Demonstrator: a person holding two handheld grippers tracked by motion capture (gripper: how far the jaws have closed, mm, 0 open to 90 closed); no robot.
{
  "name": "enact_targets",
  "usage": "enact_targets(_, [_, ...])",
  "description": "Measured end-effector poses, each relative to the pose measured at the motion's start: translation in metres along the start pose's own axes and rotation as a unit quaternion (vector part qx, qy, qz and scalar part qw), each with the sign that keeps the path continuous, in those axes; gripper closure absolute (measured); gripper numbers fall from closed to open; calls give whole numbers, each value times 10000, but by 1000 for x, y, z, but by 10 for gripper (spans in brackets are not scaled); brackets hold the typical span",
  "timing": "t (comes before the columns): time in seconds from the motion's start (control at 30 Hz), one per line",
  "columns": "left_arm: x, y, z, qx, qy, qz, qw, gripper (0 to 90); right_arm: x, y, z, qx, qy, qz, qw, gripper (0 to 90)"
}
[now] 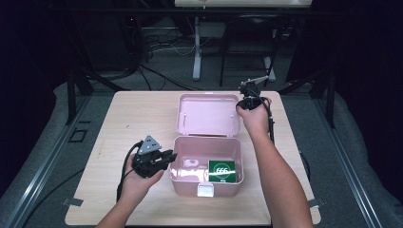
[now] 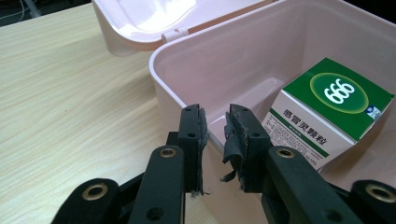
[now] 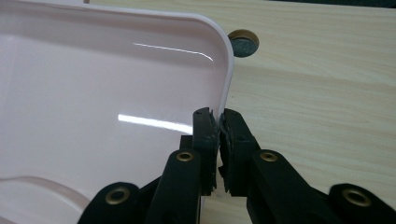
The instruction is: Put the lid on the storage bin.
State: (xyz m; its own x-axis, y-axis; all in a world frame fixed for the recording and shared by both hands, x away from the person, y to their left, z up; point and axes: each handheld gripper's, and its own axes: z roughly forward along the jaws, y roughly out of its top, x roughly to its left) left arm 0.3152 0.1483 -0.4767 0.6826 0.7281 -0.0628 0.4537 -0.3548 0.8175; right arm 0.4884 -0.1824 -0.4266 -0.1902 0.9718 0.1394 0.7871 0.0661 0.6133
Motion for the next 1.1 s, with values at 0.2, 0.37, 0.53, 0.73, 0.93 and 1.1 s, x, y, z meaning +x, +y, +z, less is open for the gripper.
enact_targets(0.2, [0,0,0,-5,7,-22,10000,756,3,-1,-12,-215,0,-140,9997,857])
enact_targets(0.37, [0,0,0,-2,8,-22,10000,757,6,-3,-23,-385,10,-241,9990,859])
enact_targets(0.53, [0,0,0,-12,4,-37,10000,756,8,-7,-35,-617,46,-371,9974,860])
enact_targets(0.73, [0,0,0,-17,10,-49,10000,757,10,-13,-50,-881,144,-550,9945,863])
enact_targets(0.93, [0,0,0,-26,6,-53,10000,757,12,-25,-66,-1224,187,-728,9896,867])
enact_targets(1.1, [0,-1,0,-55,10,-43,10000,757,12,-35,-73,-1471,257,-750,9859,871])
